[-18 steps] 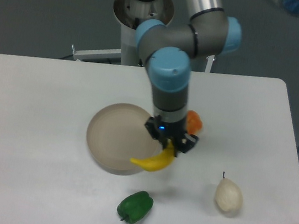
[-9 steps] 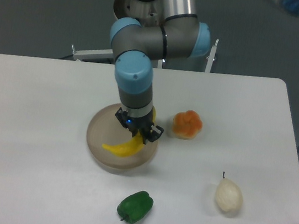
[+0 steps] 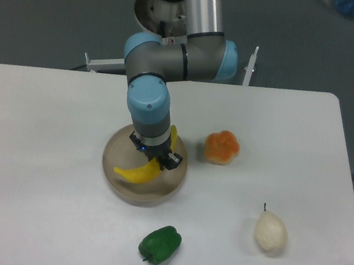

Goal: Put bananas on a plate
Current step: 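Lower the banana onto the plate with the gripper, then open the gripper to release the banana on the plate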

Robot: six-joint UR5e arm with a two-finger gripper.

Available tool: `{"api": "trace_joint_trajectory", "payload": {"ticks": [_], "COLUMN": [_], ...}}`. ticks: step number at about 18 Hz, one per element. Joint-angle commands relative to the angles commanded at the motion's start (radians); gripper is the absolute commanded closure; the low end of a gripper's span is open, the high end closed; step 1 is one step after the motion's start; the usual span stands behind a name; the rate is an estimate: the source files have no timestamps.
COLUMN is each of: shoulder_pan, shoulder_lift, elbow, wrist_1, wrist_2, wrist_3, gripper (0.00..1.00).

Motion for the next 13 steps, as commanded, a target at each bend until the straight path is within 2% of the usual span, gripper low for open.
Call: {"api": "trace_joint_trajectory", "payload": {"ticks": [13], "shoulder_pan": [-0.006], "shoulder_lift": [-0.026], "elbow": [0.017], "wrist_1": [0.002], "wrist_2": [-0.002], "wrist_3": [-0.063], "gripper": [0.72]}}
